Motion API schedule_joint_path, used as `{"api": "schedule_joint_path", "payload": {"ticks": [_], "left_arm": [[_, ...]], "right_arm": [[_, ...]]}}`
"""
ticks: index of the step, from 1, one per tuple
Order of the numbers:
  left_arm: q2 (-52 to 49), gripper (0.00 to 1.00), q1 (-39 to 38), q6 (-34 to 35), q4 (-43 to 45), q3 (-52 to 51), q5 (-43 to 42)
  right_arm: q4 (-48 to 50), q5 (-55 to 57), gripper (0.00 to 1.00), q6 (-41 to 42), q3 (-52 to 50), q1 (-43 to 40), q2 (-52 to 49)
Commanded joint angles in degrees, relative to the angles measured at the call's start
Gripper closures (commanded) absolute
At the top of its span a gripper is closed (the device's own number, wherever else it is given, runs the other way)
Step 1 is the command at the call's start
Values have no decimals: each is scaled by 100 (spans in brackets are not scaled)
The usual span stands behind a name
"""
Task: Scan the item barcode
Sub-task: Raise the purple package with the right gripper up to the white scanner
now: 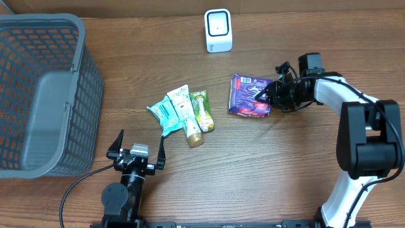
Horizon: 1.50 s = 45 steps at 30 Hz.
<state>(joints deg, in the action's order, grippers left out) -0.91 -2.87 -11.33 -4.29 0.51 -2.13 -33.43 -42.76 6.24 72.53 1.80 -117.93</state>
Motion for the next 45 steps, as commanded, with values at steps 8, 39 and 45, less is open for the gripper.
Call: {"api": "schedule_joint_path", "payload": {"ticks": [8,39,45], "left_arm": [[28,0,33,17,-9,-24,0],[28,0,33,20,-9,-24,2],[28,0,33,17,-9,-24,0]], "right_arm": [[-518,-984,69,-33,125,-476,649],[1134,9479,95,-1296,1187,3613,3038],[3510,9781,96,-3998,1187,3550,2586]]}}
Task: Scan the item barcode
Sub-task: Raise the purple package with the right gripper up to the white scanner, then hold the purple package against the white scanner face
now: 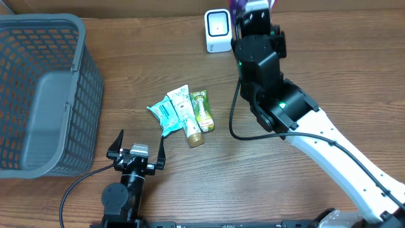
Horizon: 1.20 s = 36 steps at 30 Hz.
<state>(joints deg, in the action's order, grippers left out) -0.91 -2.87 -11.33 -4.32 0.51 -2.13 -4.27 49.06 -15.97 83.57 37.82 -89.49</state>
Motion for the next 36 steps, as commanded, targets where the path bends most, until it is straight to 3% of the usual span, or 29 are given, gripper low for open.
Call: {"api": "schedule_joint_path", "payload": {"ticks": [1,5,11,17,25,36], "left_arm": [[28,0,33,17,-7,-24,0],[28,1,33,17,-7,-24,0],[28,1,33,20,-7,-24,0],[28,0,33,17,-7,-24,0],[28,0,33,20,-7,-24,0],[28,0,33,20,-7,-24,0]], "right_arm": [[1200,623,96,-2367,83,-85,-398],[2848,221,96,-4094,83,-302,-1003],[3259,-435,96,-5626,83,-581,-2011],[4542,-1143,96,-6935,83,-881,-2986],[4905,-2841,96,-6985,83,-1252,-3779],[5119,-3294,96,-6981,83,-1357,-4308]]}}
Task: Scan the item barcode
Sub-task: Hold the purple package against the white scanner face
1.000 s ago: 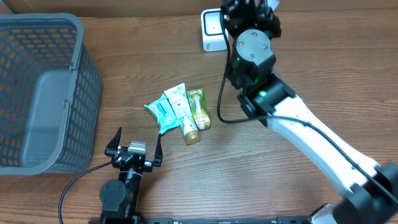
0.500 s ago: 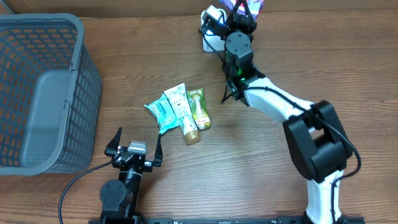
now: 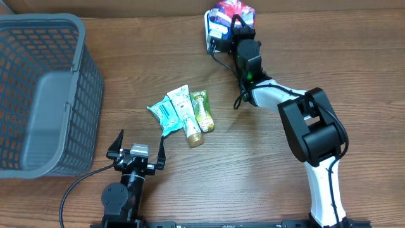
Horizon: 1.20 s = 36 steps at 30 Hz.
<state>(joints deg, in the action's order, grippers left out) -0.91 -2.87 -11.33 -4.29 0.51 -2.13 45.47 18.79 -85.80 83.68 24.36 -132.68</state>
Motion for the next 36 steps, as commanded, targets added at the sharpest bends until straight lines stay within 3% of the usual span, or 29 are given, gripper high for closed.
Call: {"api": "schedule_joint_path", "payload": {"ticks": [1,11,36], "left_arm": [[28,0,33,20,-9,-22,0],[28,0,33,17,-9,-24,0],[28,1,33,20,-9,-24,0]], "right_arm": [[144,-308,96,2,72,-11,11],[839,-350,96,2,72,-103,11],[562,-1360,96,0,72,-483,-2]]}}
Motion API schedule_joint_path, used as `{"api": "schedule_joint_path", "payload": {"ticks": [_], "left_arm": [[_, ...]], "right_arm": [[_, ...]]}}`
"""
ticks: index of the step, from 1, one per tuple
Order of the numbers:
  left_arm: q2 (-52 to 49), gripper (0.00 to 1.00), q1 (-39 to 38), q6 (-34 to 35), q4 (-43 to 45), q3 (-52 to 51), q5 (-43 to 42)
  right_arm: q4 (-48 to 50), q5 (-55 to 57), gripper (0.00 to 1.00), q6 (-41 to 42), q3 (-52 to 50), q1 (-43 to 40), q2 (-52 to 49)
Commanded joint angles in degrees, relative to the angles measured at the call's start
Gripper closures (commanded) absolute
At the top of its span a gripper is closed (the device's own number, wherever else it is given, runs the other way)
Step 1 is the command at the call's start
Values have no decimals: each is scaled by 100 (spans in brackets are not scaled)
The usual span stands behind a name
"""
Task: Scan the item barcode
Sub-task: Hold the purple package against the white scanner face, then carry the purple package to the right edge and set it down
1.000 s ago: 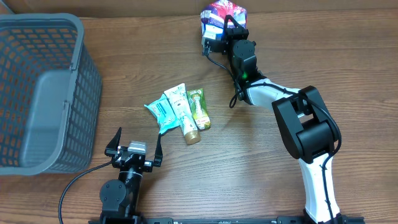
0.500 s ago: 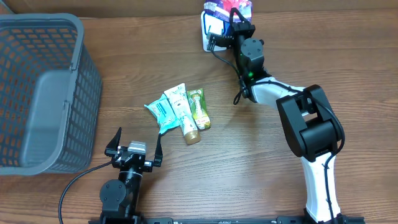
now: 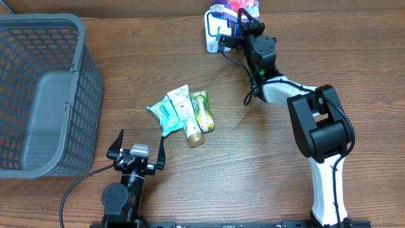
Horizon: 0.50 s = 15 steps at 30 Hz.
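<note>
The purple snack packet point(image 3: 235, 8) is held up at the back of the table, right over the white barcode scanner point(image 3: 214, 30), which it partly hides. My right gripper point(image 3: 238, 19) is shut on the packet, its arm stretched across from the right. My left gripper point(image 3: 136, 147) rests open near the front edge, well away from both.
A grey mesh basket point(image 3: 44, 95) fills the left side. Three tubes and sachets, teal, white and green point(image 3: 183, 114), lie in a cluster at mid table, just beyond the left gripper. The right arm point(image 3: 316, 126) spans the right half of the table.
The right gripper and the purple packet have shifted slightly right and back over the scanner, with the wrist turned a little. The left arm and the tubes have not moved.
The right gripper was on the purple packet where it lay on the table right of centre. Then the packet was off the table, carried high toward the back. Then it was held over the white scanner, where it still is now.
</note>
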<state>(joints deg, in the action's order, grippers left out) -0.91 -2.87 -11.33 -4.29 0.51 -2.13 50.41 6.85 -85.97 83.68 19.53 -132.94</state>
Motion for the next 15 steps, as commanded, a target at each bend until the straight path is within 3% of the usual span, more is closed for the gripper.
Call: {"api": "schedule_joint_path", "payload": {"ticks": [1,11,15], "left_arm": [[28,0,33,17,-9,-24,0],[28,0,33,17,-9,-22,0],[28,0,33,17,-9,-24,0]], "right_arm": [[70,-166,96,17,72,0,24],[828,225,96,-55,72,328,116],[48,317,96,509,24,564,573]]}}
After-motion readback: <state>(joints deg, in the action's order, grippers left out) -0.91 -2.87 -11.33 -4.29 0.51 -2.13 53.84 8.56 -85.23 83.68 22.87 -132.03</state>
